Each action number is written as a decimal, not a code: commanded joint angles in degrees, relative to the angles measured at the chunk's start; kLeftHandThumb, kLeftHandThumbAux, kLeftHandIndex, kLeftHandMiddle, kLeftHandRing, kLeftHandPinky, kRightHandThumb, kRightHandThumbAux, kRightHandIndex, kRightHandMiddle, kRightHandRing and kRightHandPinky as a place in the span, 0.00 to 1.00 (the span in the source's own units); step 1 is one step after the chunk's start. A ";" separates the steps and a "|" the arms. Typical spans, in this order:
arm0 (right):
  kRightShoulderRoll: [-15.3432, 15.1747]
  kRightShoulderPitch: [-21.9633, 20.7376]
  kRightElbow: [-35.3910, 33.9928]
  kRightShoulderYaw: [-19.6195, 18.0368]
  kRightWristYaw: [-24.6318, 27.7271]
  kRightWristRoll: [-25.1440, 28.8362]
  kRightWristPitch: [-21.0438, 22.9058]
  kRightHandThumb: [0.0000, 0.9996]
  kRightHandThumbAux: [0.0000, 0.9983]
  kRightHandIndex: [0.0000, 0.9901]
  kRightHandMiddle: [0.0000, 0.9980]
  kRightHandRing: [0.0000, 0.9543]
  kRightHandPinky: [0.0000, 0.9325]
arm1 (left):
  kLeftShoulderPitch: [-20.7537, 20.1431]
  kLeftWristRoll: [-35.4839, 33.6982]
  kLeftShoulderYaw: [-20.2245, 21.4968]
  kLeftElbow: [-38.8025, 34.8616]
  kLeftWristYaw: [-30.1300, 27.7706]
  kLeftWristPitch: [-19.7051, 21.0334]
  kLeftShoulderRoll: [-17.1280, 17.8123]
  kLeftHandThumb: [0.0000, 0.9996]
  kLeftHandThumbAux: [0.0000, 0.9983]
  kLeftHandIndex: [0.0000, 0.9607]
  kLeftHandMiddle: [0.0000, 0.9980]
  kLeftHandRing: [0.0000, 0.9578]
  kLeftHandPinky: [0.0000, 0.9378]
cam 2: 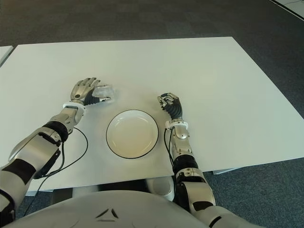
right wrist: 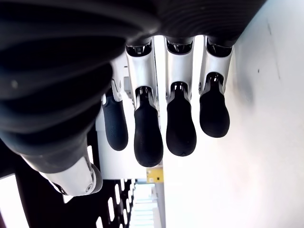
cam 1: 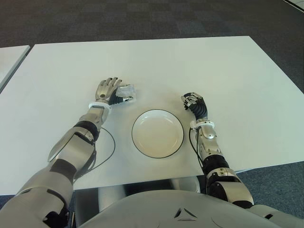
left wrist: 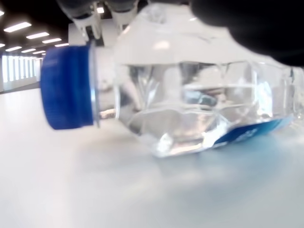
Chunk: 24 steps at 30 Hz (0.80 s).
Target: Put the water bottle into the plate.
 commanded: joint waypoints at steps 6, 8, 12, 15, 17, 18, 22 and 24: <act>-0.11 1.11 1.10 0.10 0.28 -0.11 1.22 0.71 0.73 0.44 0.70 0.72 0.75 | 3.60 -0.03 -2.43 2.36 -3.95 -0.48 -0.46 0.53 0.19 0.00 0.00 0.00 0.00; -0.16 1.06 1.21 0.18 0.09 -0.33 1.21 0.71 0.73 0.44 0.70 0.72 0.75 | 3.97 0.18 -2.82 2.67 -4.31 -0.31 -0.76 0.54 0.20 0.00 0.00 0.00 0.00; -0.21 1.08 1.02 0.40 -0.38 -0.84 1.58 0.71 0.73 0.44 0.70 0.73 0.75 | 4.88 0.93 -4.06 3.76 -5.91 0.68 -1.86 0.55 0.21 0.00 0.00 0.00 0.00; -0.20 1.09 0.95 0.36 -0.45 -0.82 1.88 0.71 0.73 0.44 0.70 0.73 0.75 | 4.67 1.14 -5.11 3.93 -8.12 1.08 -1.81 0.57 0.22 0.00 0.00 0.00 0.00; -0.21 1.11 0.91 0.31 -0.40 -0.73 1.99 0.71 0.73 0.44 0.70 0.73 0.75 | 4.52 1.06 -5.52 3.95 -9.28 1.36 -1.81 0.57 0.23 0.00 0.00 0.00 0.00; -0.19 1.10 0.93 0.23 -0.28 -0.55 2.02 0.71 0.73 0.44 0.70 0.73 0.75 | 4.49 1.09 -5.75 4.05 -10.58 1.76 -1.87 0.58 0.23 0.00 0.00 0.00 0.00; -0.15 1.09 1.05 -0.08 0.28 0.06 1.94 0.71 0.73 0.44 0.70 0.72 0.74 | 4.51 0.86 -5.97 4.57 -15.37 3.26 -1.92 0.59 0.26 0.00 0.00 0.00 0.00; -0.14 1.16 0.96 -0.19 0.51 0.26 1.87 0.71 0.73 0.44 0.70 0.72 0.74 | 4.59 0.36 -5.55 4.77 -17.21 3.69 -1.84 0.61 0.29 0.00 0.00 0.00 0.00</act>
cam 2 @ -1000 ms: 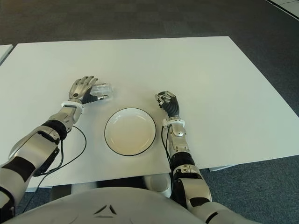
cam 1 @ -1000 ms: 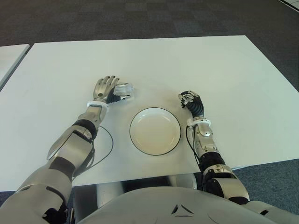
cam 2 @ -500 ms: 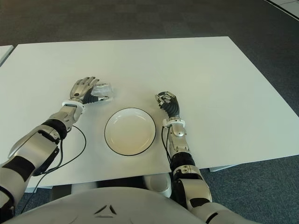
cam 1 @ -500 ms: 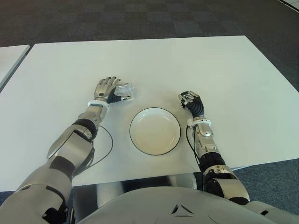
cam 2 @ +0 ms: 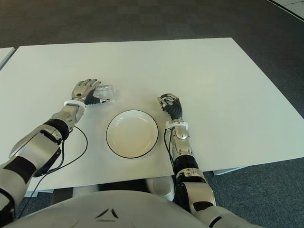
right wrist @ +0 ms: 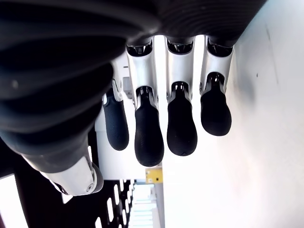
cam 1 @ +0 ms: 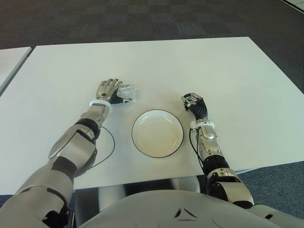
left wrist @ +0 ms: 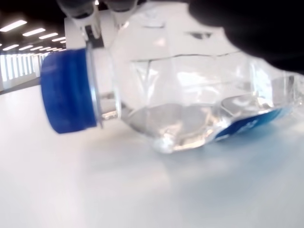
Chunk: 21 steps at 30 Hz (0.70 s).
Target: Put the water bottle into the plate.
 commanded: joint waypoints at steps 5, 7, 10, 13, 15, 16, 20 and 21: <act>0.12 1.24 0.56 -0.39 0.59 0.84 1.63 0.71 0.73 0.44 0.70 0.72 0.73 | 5.74 -0.72 -0.95 3.83 -13.40 1.88 -1.81 0.65 0.36 0.00 0.00 0.00 0.08; 0.12 1.26 0.49 -0.38 0.44 0.74 1.68 0.71 0.73 0.44 0.70 0.72 0.73 | 5.09 -1.44 -0.42 3.61 -14.41 2.45 -1.98 0.67 0.38 0.00 0.02 0.02 0.14; 0.07 1.27 0.42 -0.28 0.22 0.47 1.68 0.71 0.73 0.44 0.69 0.71 0.73 | 4.42 -2.33 0.15 3.29 -14.89 3.28 -2.25 0.69 0.41 0.02 0.05 0.07 0.20; 0.00 1.26 0.46 -0.20 0.21 0.34 1.54 0.71 0.73 0.44 0.69 0.72 0.74 | 4.34 -3.21 0.55 3.03 -14.44 3.68 -2.42 0.70 0.43 0.10 0.12 0.14 0.27; -0.05 1.26 0.44 -0.14 0.15 0.22 1.61 0.71 0.73 0.44 0.69 0.72 0.74 | 4.28 -4.20 1.26 2.41 -12.91 4.07 -2.62 0.72 0.44 0.18 0.19 0.22 0.34; -0.07 1.25 0.43 -0.12 0.13 0.19 1.68 0.71 0.73 0.44 0.69 0.72 0.74 | 4.32 -4.53 1.50 2.23 -12.25 4.23 -2.67 0.73 0.44 0.21 0.23 0.26 0.37; -0.11 1.23 0.43 -0.14 0.27 0.31 1.93 0.71 0.73 0.44 0.70 0.72 0.74 | 4.55 -5.34 2.10 1.96 -9.91 4.67 -2.80 0.77 0.46 0.37 0.45 0.50 0.55; -0.11 1.22 0.44 -0.14 0.29 0.32 1.95 0.71 0.73 0.44 0.70 0.72 0.73 | 4.57 -5.38 2.15 1.93 -9.74 4.70 -2.82 0.77 0.47 0.40 0.48 0.53 0.58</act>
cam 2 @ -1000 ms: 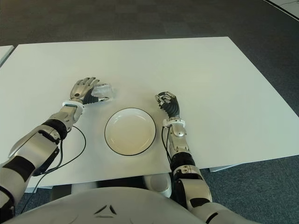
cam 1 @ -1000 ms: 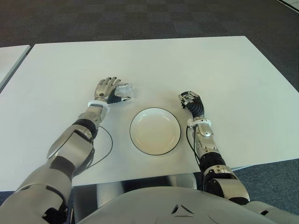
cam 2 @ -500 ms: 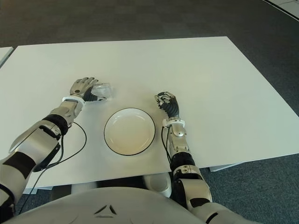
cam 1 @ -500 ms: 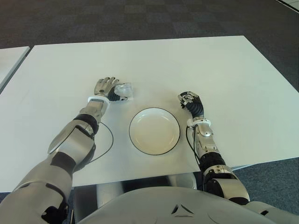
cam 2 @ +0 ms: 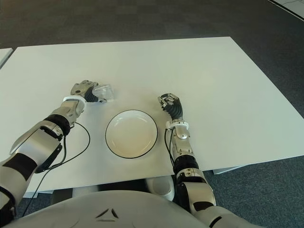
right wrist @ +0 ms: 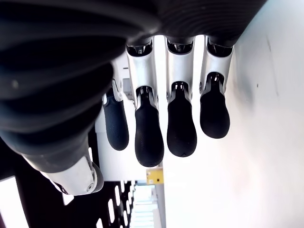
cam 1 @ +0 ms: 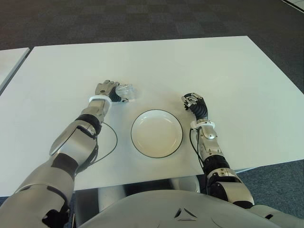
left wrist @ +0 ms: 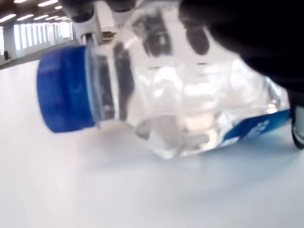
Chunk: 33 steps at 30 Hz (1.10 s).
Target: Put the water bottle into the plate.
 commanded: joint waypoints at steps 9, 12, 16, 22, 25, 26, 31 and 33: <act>0.01 0.78 1.22 -0.32 0.38 0.60 1.63 0.71 0.73 0.44 0.69 0.71 0.74 | 6.67 -1.59 0.40 1.74 4.17 -0.26 -1.77 0.84 0.66 0.41 0.54 0.75 0.80; 0.09 0.74 1.29 -0.35 0.27 0.54 1.48 0.71 0.73 0.44 0.69 0.72 0.74 | 6.76 -2.06 0.58 1.76 4.78 -0.69 -1.76 0.85 0.66 0.41 0.55 0.79 0.84; 0.11 0.66 1.35 -0.36 0.21 0.51 1.61 0.71 0.73 0.44 0.70 0.72 0.74 | 6.89 -3.10 1.37 1.72 5.09 -1.47 -1.75 0.85 0.67 0.42 0.55 0.82 0.87; 0.11 0.63 1.26 -0.41 0.13 0.52 1.88 0.71 0.73 0.44 0.70 0.71 0.73 | 6.84 -3.85 2.22 1.68 4.57 -1.87 -1.71 0.85 0.67 0.41 0.55 0.86 0.91; 0.11 0.73 1.05 -0.38 0.16 0.50 1.93 0.71 0.73 0.44 0.69 0.71 0.73 | 6.94 -4.36 2.67 1.76 3.88 -2.19 -1.59 0.85 0.67 0.41 0.55 0.88 0.93; 0.10 0.78 0.97 -0.37 0.18 0.50 1.93 0.71 0.73 0.44 0.69 0.71 0.73 | 6.99 -4.51 2.81 1.80 3.63 -2.29 -1.55 0.85 0.67 0.41 0.55 0.88 0.93; 0.06 0.94 0.78 -0.36 0.35 0.56 1.84 0.71 0.73 0.44 0.70 0.71 0.73 | 6.83 -5.62 3.85 2.04 2.00 -3.09 -1.48 0.85 0.67 0.41 0.55 0.88 0.92; 0.05 0.98 0.71 -0.36 0.42 0.58 1.82 0.71 0.73 0.44 0.70 0.71 0.73 | 6.75 -6.07 4.38 2.13 1.23 -3.41 -1.44 0.85 0.67 0.41 0.55 0.89 0.92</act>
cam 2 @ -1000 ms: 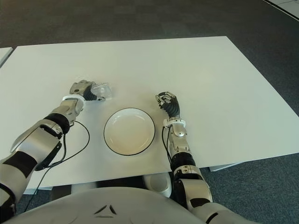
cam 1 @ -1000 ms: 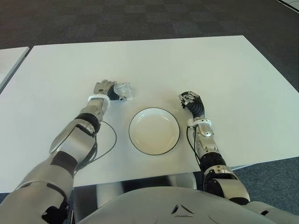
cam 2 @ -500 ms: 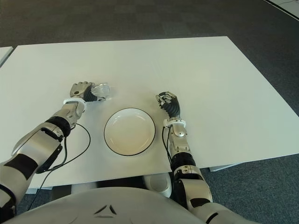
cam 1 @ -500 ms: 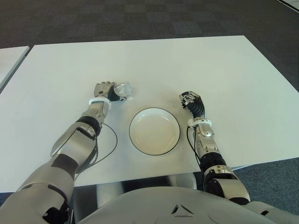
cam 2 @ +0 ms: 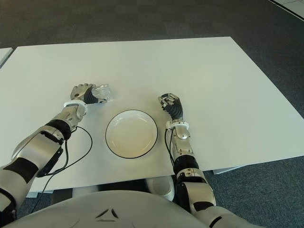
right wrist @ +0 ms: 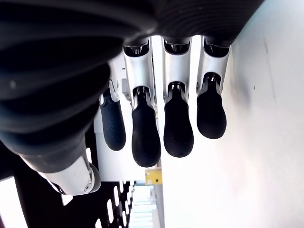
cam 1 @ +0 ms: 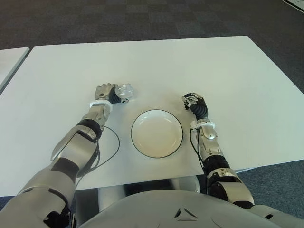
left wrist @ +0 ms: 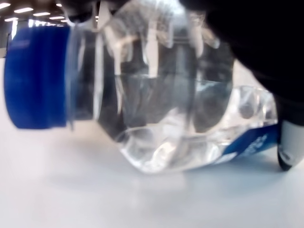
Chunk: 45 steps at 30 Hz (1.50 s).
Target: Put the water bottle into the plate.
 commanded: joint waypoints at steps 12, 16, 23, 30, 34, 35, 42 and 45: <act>0.06 0.92 0.85 -0.34 1.33 1.02 1.44 0.71 0.73 0.44 0.70 0.72 0.73 | 5.04 -5.41 5.24 2.09 -6.57 -4.11 -0.80 0.85 0.67 0.41 0.54 0.90 0.90; 0.09 0.85 0.93 -0.48 1.54 1.18 1.44 0.71 0.73 0.44 0.70 0.72 0.73 | 4.61 -7.24 7.23 1.61 -6.62 -5.28 -0.58 0.85 0.67 0.41 0.54 0.90 0.90; 0.15 0.66 1.24 -0.90 1.58 1.46 1.53 0.71 0.73 0.44 0.70 0.72 0.73 | 2.00 -8.57 8.77 -0.43 -6.34 -5.73 0.37 0.85 0.67 0.41 0.54 0.90 0.89; 0.22 0.63 1.30 -1.17 1.67 1.59 1.62 0.71 0.73 0.44 0.70 0.71 0.73 | 1.25 -8.75 9.56 -5.44 -5.11 -8.72 3.21 0.85 0.67 0.41 0.54 0.91 0.87; 0.25 0.57 1.37 -1.30 1.73 1.63 1.83 0.71 0.73 0.44 0.69 0.71 0.72 | 1.35 -9.22 10.58 -10.15 -5.64 -9.61 4.71 0.85 0.67 0.41 0.54 0.90 0.87; 0.25 0.57 1.38 -1.34 1.75 1.63 1.86 0.71 0.73 0.44 0.69 0.71 0.72 | 1.51 -9.29 10.77 -11.01 -5.74 -9.65 4.89 0.85 0.67 0.41 0.54 0.90 0.86; 0.25 0.55 1.37 -1.34 1.42 1.23 1.91 0.71 0.73 0.44 0.69 0.71 0.73 | 8.57 -8.85 12.86 -31.52 -5.67 -9.49 7.52 0.85 0.67 0.41 0.53 0.89 0.82; 0.21 0.55 1.32 -1.30 1.39 1.13 2.02 0.71 0.73 0.44 0.69 0.71 0.73 | 12.94 -8.60 13.89 -42.07 -6.97 -8.57 8.28 0.85 0.67 0.41 0.53 0.89 0.82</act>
